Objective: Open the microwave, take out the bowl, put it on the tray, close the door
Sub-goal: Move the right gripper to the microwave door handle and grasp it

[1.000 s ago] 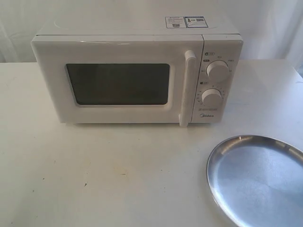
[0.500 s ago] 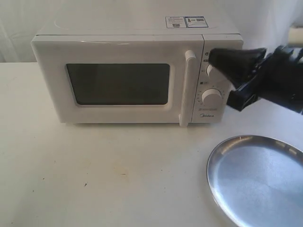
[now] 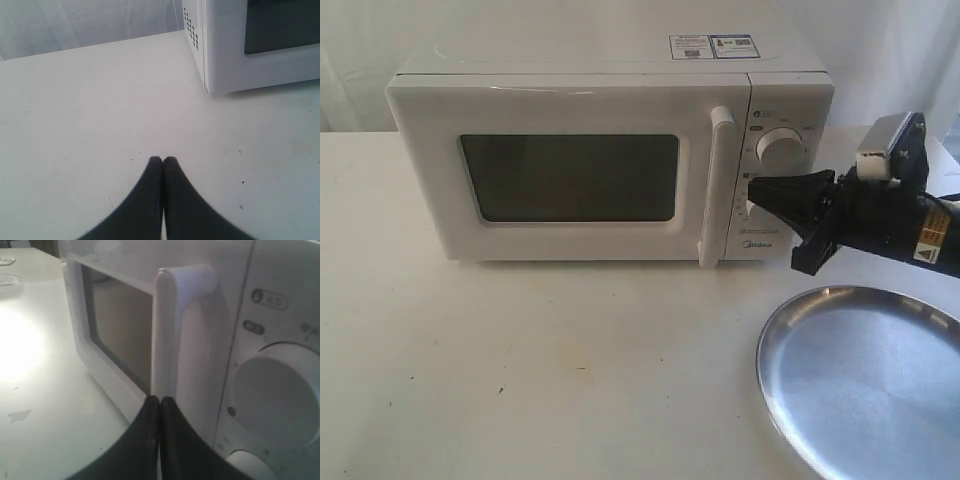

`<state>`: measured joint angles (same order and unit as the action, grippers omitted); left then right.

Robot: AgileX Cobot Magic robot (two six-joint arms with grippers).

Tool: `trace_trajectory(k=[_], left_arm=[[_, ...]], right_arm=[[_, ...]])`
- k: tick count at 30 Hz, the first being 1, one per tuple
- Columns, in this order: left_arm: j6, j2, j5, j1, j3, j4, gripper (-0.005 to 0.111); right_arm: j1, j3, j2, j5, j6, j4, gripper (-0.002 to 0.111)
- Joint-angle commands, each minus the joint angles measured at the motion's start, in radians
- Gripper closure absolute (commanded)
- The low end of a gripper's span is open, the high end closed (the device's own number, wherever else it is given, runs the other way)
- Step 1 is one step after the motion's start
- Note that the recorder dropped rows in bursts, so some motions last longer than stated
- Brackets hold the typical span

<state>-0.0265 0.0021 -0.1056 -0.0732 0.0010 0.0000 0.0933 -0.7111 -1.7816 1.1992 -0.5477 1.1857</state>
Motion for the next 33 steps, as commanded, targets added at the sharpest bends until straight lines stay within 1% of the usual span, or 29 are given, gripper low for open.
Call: trace_trajectory(k=[1, 2, 3, 4, 6, 7, 9, 11, 12, 13, 14, 15, 16, 17, 21, 23, 25, 33], left_arm=[[0.0, -0.002, 0.001, 0.004, -0.001, 0.0, 0.107], [0.0, -0.002, 0.001, 0.004, -0.001, 0.0, 0.107], [0.0, -0.002, 0.001, 0.004, -0.001, 0.0, 0.107], [0.0, -0.002, 0.001, 0.004, -0.001, 0.0, 0.107], [0.0, -0.002, 0.001, 0.004, -0.001, 0.0, 0.107], [0.0, -0.002, 0.001, 0.004, -0.001, 0.0, 0.107], [0.0, -0.002, 0.001, 0.004, -0.001, 0.0, 0.107], [0.0, -0.002, 0.001, 0.004, -0.001, 0.0, 0.107], [0.0, -0.002, 0.001, 0.004, -0.001, 0.0, 0.107], [0.0, -0.002, 0.001, 0.004, -0.001, 0.0, 0.107], [0.0, -0.002, 0.001, 0.004, -0.001, 0.0, 0.107], [0.0, -0.002, 0.001, 0.004, -0.001, 0.0, 0.107], [0.0, -0.002, 0.001, 0.004, -0.001, 0.0, 0.107], [0.0, -0.002, 0.001, 0.004, -0.001, 0.0, 0.107], [0.0, -0.002, 0.001, 0.004, -0.001, 0.0, 0.107], [0.0, -0.002, 0.001, 0.004, -0.001, 0.0, 0.107], [0.0, -0.002, 0.001, 0.004, -0.001, 0.0, 0.107], [0.0, -0.002, 0.001, 0.004, -0.001, 0.0, 0.107]], right_arm=[[-0.001, -0.051, -0.04, 0.013, 0.013, 0.001, 0.103], [0.009, -0.073, -0.056, 0.013, 0.013, 0.04, 0.094], [0.016, -0.081, -0.061, 0.01, 0.013, 0.042, 0.088], [0.03, -0.098, -0.071, -0.014, 0.013, 0.042, 0.076], [0.056, -0.116, -0.077, -0.045, 0.006, 0.057, 0.061], [0.067, -0.12, -0.077, -0.048, 0.003, 0.07, 0.06], [0.097, -0.14, -0.077, -0.083, -0.011, 0.082, 0.061], [0.132, -0.165, -0.077, -0.2, -0.029, 0.05, 0.061], [0.136, -0.167, -0.077, -0.205, -0.032, 0.04, 0.063], [0.136, -0.172, -0.077, -0.199, -0.032, 0.033, 0.071], [0.136, -0.176, -0.077, -0.199, -0.032, 0.023, 0.078], [0.136, -0.176, -0.077, -0.208, -0.032, -0.013, 0.094], [0.136, -0.176, -0.077, -0.214, -0.032, -0.016, 0.104], [0.136, -0.176, -0.077, -0.218, -0.032, -0.011, 0.108], [0.136, -0.176, -0.077, -0.189, -0.028, 0.033, 0.108], [0.136, -0.176, -0.077, -0.133, -0.028, 0.069, 0.108], [0.136, -0.176, -0.077, -0.094, -0.02, 0.067, 0.108], [0.136, -0.172, -0.077, -0.175, -0.037, -0.017, 0.108]])
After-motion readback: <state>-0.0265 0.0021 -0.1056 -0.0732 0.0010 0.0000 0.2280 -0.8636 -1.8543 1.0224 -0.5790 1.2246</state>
